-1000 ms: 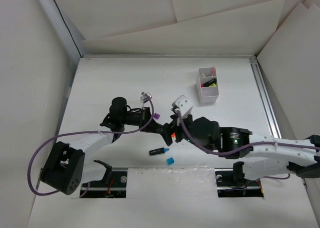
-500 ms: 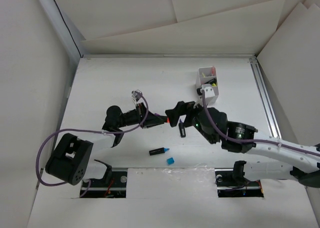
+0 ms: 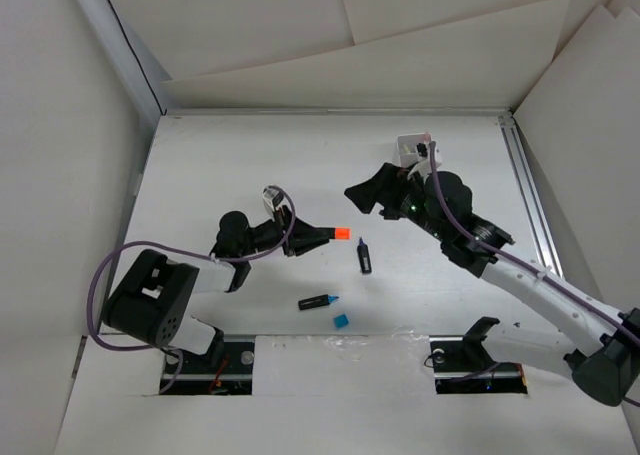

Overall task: Sort the stationery into containers
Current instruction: Close the pen cap on the pen, then place the pen in the storage box.

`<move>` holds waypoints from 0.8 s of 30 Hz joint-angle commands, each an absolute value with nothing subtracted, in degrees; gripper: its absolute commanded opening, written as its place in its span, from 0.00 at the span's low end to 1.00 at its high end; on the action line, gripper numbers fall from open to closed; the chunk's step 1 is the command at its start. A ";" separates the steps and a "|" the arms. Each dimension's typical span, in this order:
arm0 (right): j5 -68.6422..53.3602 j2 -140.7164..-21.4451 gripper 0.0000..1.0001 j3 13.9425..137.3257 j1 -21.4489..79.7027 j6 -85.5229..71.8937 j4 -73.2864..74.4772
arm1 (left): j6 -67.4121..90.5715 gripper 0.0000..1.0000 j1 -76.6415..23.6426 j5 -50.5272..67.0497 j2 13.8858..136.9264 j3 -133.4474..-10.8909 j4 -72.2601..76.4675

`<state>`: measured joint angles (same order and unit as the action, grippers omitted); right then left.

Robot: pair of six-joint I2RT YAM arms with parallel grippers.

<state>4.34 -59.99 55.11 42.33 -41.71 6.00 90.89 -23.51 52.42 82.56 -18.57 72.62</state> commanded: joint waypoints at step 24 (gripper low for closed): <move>-25.05 -61.35 0.77 44.82 42.36 -48.25 -20.83 | 73.83 0.04 -23.38 47.29 67.32 -22.24 83.49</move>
<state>-23.77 -62.61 44.07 41.50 -49.50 -15.86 70.74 -23.51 45.82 67.31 -21.89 70.89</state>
